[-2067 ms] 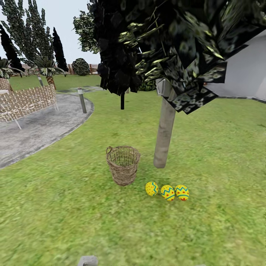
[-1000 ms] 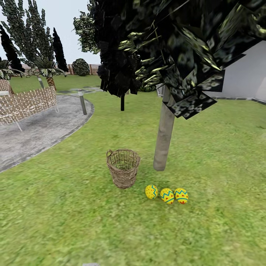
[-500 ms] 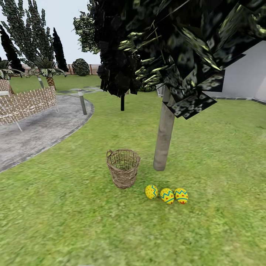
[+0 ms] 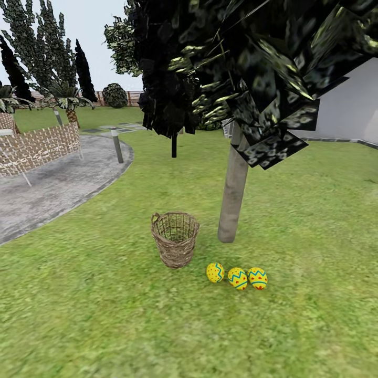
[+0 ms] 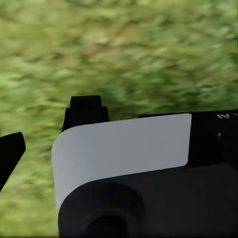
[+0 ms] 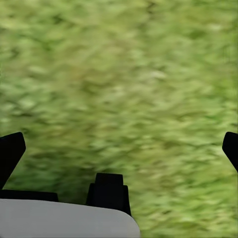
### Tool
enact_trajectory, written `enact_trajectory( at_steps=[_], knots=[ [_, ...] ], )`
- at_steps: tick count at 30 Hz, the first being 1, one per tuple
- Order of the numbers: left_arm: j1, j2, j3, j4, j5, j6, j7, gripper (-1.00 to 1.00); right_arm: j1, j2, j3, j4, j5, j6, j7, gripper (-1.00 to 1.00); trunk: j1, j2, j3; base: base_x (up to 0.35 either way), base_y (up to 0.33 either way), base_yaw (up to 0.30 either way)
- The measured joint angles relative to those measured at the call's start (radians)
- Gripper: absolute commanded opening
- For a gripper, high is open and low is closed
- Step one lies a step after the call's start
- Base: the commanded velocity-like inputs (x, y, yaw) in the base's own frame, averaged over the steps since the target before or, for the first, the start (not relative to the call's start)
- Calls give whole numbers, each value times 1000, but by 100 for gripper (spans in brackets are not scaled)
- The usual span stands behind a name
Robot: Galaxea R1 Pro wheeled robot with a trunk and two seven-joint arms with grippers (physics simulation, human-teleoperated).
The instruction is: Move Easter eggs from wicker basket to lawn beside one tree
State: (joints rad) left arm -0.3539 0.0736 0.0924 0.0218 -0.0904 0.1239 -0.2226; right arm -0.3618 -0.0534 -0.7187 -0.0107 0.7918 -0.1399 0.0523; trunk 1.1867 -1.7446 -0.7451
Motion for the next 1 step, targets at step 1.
enact_trajectory(
  at_steps=[1],
  knots=[
    [2, 0, 0, 0, 0, 0, 0, 100, 0, 0, 0, 0, 0, 0, 0, 100, 0, 0, 0, 0, 0, 0]
  ],
)
